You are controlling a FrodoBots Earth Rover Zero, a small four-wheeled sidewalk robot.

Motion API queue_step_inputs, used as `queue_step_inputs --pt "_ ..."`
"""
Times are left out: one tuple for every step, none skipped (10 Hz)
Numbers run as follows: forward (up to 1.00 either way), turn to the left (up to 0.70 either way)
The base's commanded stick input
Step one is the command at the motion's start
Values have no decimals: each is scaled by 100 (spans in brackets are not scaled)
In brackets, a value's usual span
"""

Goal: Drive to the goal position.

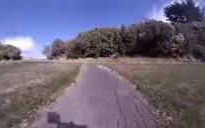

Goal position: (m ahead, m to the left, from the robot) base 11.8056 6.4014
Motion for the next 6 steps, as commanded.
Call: queue_step_inputs --pt "70 0" --pt "70 0" --pt "70 0" --pt "70 0" --pt "70 0" --pt "70 4"
